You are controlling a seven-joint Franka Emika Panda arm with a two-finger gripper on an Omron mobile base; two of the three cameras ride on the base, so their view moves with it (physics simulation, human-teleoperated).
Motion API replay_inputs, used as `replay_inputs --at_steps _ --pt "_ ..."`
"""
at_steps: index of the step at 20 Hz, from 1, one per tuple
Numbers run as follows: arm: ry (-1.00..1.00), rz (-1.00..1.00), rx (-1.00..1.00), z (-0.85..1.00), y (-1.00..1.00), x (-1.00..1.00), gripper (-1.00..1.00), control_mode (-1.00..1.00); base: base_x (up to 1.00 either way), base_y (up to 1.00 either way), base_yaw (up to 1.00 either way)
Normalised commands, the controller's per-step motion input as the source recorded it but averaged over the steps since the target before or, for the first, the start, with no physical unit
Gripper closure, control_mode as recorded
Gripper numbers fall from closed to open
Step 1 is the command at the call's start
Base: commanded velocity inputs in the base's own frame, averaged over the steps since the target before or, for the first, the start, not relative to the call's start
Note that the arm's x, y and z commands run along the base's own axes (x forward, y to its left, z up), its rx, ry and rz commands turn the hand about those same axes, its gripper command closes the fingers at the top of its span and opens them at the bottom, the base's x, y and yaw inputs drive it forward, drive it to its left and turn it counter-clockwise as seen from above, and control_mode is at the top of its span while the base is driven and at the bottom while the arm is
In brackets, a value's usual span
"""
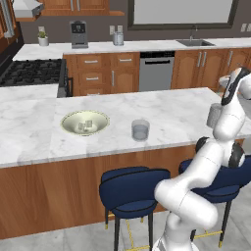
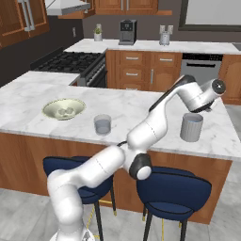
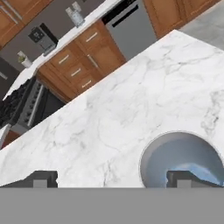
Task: There are four ice cubes in the ice bowl. Place two ice cubes in each glass of water.
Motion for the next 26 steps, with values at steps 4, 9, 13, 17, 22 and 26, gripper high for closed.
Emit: replay_inputs --at_steps 4,9,13,17,22,26 --pt "0.45 0.28 0.17 -0.13 1.00 0.16 -1.00 -1.00 0.00 0.00 0.00" --pt "0.23 0.26 0.06 1.00 1.00 0.17 -1.00 -1.00 0.00 0.00 0.00" --pt "0.76 0.44 0.03 0.86 1.00 0.02 -1.00 -1.00 0.00 0.00 0.00" --pt "0.93 0.48 0.00 0.70 1.00 -0.02 -1.00 -1.00 0.00 0.00 0.00" --pt "0.86 0.44 -0.06 0.64 0.98 -0.10 -1.00 -1.00 0.00 0.00 0.00" --pt "0.60 0.40 -0.12 0.05 1.00 -0.76 -1.00 -1.00 0.00 0.00 0.00"
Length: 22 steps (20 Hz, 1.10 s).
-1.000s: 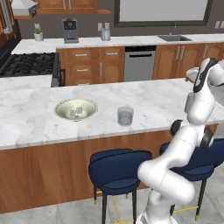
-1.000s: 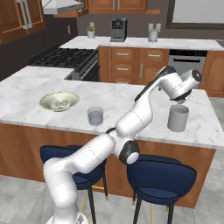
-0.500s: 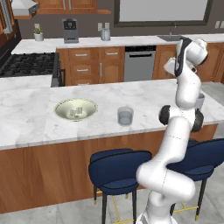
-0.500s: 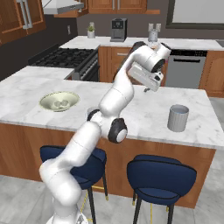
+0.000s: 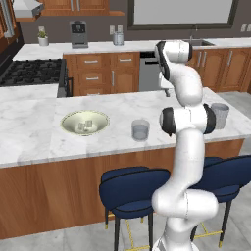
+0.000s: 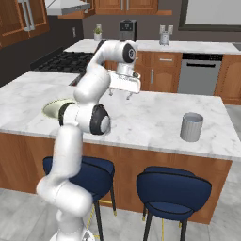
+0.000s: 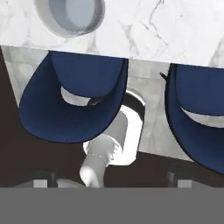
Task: There are four ice cubes in the ice bowl. Place two ice cubes in each glass of water.
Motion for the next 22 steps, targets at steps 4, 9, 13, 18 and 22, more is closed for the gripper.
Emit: replay_inputs --at_steps 4,9,13,18,22 --pt "0.34 0.39 -0.06 0.00 1.00 -1.00 -1.00 -1.00 0.00 0.00 0.00" --pt "0.01 0.39 0.00 0.00 1.00 -0.72 -1.00 -1.00 0.00 0.00 0.00" --pt "-0.42 0.24 0.17 0.00 0.84 -0.36 -1.00 -1.00 0.00 0.00 0.00" --pt "-0.60 0.26 0.37 0.03 0.57 -0.02 -1.00 -1.00 0.00 0.00 0.00" --pt "-0.46 0.08 0.41 0.00 0.37 0.23 -1.00 -1.00 0.00 0.00 0.00"
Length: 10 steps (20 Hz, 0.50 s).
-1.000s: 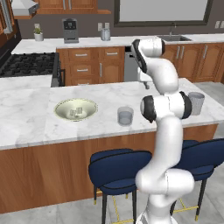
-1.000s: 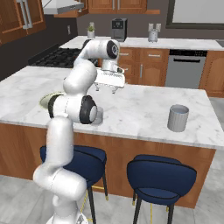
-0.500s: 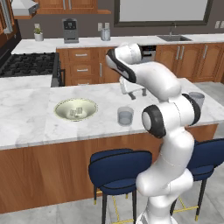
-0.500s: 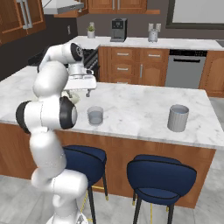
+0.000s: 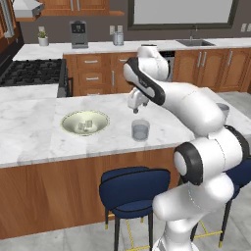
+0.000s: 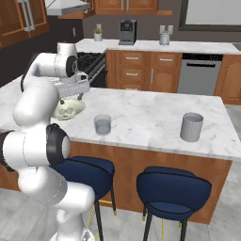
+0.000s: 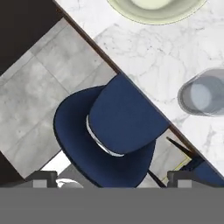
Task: There are four ice cubes in the ice bowl. Place two ice cubes in each glass of water.
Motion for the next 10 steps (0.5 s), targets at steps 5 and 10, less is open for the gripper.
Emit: replay_inputs --at_steps 5,10 --pt "-0.09 -0.27 0.27 -0.03 0.53 0.32 -1.00 -1.00 0.00 0.00 0.00" --pt "0.00 -0.45 0.12 -0.04 0.77 0.35 -1.00 -1.00 0.00 0.00 0.00"
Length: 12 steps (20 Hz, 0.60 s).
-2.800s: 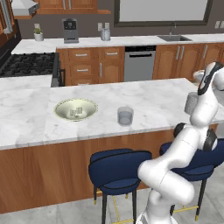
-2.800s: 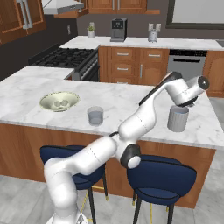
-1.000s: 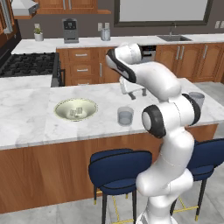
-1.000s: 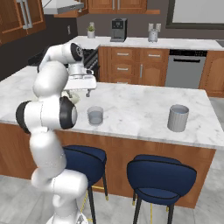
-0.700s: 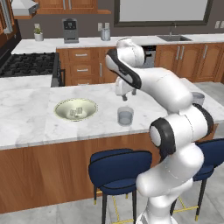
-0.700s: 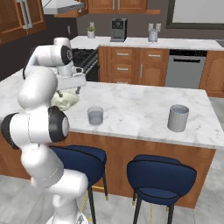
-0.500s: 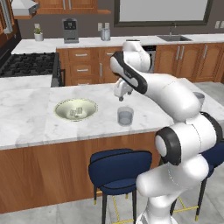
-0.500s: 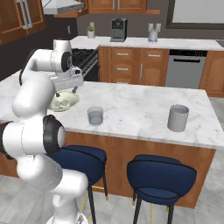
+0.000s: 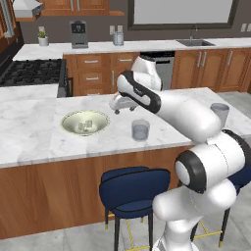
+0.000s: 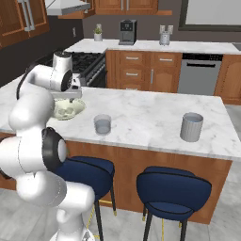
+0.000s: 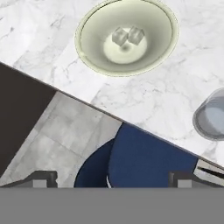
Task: There are four ice cubes in the ice bowl. Place two ice cubes in each glass of water.
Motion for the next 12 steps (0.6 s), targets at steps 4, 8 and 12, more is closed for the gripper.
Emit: replay_inputs --at_steps 4,8,12 --pt "0.01 -0.45 0.03 -0.08 0.68 0.45 -1.00 -1.00 0.00 0.00 0.00" --pt "0.10 -0.19 0.00 -0.10 0.26 0.64 -1.00 -1.00 0.00 0.00 0.00" --pt "0.24 -0.06 0.00 -0.05 0.06 0.68 -1.00 -1.00 0.00 0.00 0.00"
